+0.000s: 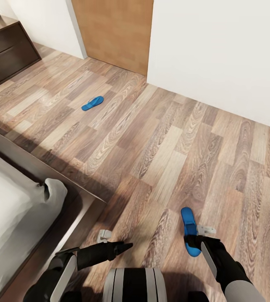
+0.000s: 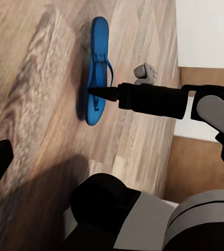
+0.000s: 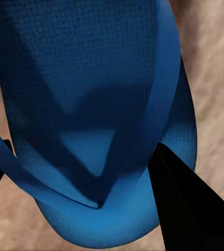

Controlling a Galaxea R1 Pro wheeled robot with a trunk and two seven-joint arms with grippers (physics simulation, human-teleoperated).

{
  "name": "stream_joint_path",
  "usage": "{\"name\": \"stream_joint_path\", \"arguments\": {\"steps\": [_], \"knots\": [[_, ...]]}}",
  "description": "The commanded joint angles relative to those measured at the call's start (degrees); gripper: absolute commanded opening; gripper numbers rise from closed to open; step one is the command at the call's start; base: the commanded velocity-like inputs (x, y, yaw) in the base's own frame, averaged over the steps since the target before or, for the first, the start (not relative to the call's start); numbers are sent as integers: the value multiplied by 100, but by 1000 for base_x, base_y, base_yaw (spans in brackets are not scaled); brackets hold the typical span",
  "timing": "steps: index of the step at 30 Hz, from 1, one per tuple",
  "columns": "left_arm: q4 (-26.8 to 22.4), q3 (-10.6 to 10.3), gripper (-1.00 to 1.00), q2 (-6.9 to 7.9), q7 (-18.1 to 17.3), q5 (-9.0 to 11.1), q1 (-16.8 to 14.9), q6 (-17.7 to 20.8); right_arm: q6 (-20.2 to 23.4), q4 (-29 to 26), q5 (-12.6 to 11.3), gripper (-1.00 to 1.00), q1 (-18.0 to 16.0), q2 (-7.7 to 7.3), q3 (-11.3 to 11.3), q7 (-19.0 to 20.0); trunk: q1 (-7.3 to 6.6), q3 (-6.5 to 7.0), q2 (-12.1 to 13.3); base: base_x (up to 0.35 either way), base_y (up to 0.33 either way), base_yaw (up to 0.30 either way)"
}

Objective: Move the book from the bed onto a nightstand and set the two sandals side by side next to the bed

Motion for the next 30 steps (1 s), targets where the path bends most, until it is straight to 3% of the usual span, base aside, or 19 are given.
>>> {"name": "stream_joint_path", "arguments": {"steps": [1,30], "knots": [[-1,-11,100,5,7,41,-2,40,32,-10,-20,-100,0,1,0,-28,-3,20,0,0,0,0],[-6,-17,100,5,2,40,-2,45,34,-25,-26,-100,0,-8,0,-27,-78,662,39,0,0,0]]}}
